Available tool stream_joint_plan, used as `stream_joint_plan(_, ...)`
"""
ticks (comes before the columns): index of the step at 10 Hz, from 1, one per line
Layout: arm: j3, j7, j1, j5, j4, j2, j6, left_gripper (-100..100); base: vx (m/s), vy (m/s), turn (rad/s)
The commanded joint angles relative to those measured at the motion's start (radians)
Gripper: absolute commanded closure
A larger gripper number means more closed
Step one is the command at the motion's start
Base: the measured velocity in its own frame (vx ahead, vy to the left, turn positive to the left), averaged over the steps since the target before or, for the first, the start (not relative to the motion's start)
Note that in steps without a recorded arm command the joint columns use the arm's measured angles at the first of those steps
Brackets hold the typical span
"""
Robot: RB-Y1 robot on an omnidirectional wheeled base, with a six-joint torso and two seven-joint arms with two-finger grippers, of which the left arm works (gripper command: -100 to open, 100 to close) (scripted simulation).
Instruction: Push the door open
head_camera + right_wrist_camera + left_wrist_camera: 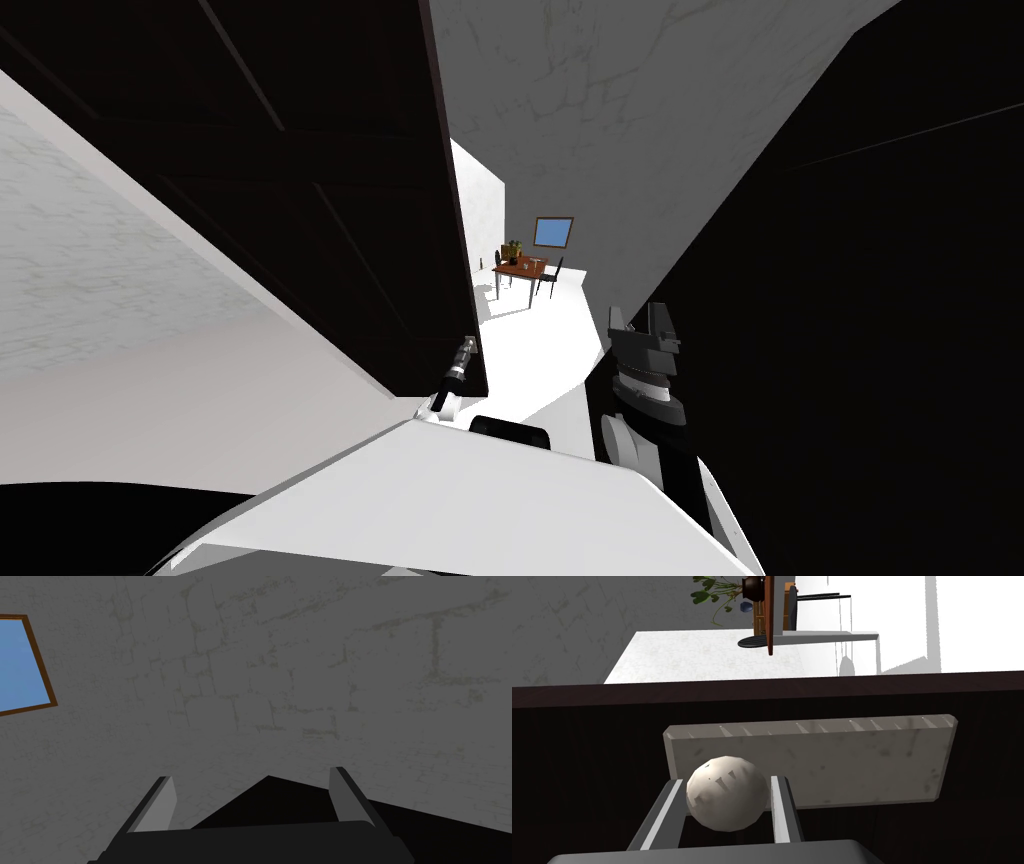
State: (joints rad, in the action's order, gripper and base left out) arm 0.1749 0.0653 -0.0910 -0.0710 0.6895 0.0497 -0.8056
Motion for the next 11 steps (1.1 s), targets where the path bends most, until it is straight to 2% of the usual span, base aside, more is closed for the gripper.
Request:
stream_joint_plan(1,0.0,0.001,0.001,0.0,0.0,0.0,-0.001,100,-0.012,0.0,0.001)
stream_joint_plan(3,0.0,0.001,0.001,0.0,0.0,0.0,-0.001,100,-0.003,-0.001,0.001)
stream_joint_plan(4,0.012,-0.004,0.002,0.007,-0.003,0.009,0.002,100,0.099,-0.026,0.026)
stream_joint_plan(7,0.035,-0.011,0.001,0.021,-0.004,0.022,0.005,100,0.192,-0.019,0.034)
stream_joint_plan(9,0.035,-0.011,0.001,0.021,-0.004,0.022,0.005,100,0.107,-0.024,0.021)
stream_joint_plan(10,0.055,-0.018,0.001,0.033,-0.006,0.031,0.007,100,0.162,-0.037,0.036)
stream_joint_plan(11,0.06,-0.019,0.001,0.036,-0.006,0.033,0.007,100,0.197,-0.038,0.061)
